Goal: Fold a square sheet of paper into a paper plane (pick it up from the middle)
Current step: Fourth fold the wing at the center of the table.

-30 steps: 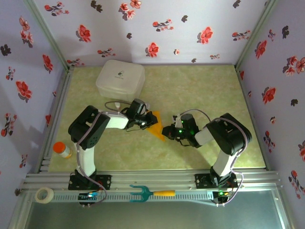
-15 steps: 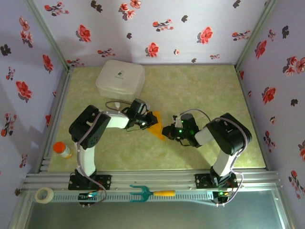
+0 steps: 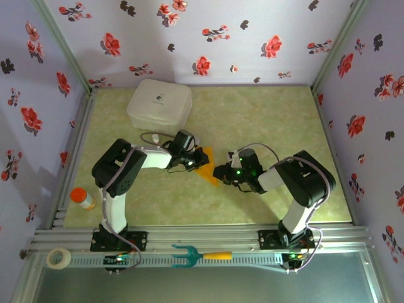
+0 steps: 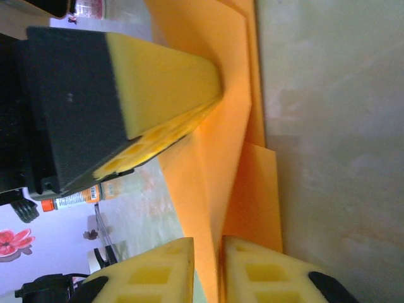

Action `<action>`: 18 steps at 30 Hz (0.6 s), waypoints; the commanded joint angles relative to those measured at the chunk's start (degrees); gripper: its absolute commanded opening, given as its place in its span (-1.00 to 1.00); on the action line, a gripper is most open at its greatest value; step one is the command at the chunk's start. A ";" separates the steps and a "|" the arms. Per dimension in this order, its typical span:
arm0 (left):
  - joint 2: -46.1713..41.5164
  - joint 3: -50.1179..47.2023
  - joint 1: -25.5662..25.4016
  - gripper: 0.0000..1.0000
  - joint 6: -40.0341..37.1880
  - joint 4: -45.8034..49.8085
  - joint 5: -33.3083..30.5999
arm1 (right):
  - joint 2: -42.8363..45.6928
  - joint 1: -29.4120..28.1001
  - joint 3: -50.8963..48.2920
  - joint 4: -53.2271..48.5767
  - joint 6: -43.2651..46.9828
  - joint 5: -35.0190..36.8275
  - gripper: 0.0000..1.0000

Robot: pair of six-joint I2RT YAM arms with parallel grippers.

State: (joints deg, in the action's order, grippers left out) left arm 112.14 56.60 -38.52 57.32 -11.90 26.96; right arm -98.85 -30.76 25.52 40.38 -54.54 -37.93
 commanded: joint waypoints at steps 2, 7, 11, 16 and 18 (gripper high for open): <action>2.12 -0.08 -0.25 -0.82 -1.85 4.43 -0.76 | 1.04 -0.43 0.95 -10.81 2.61 3.56 -0.51; 2.30 0.10 -0.33 -0.82 -1.90 4.43 -0.63 | 1.83 -0.96 2.26 -15.75 4.42 3.27 -0.50; 2.35 0.09 -0.34 -0.82 -1.84 4.43 -0.66 | 3.25 -1.04 2.82 -20.27 6.14 4.79 -0.60; 2.48 0.00 -0.32 -0.82 -1.79 4.34 -0.65 | 4.36 -1.05 3.05 -23.16 7.33 4.91 -0.66; 2.57 0.00 -0.33 -0.83 -1.86 4.19 -0.68 | 4.47 -1.05 3.10 -23.38 7.43 4.34 -0.68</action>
State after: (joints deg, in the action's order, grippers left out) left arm 112.18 56.64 -38.52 56.90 -11.81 27.07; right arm -94.74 -31.57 28.99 24.47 -49.04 -34.85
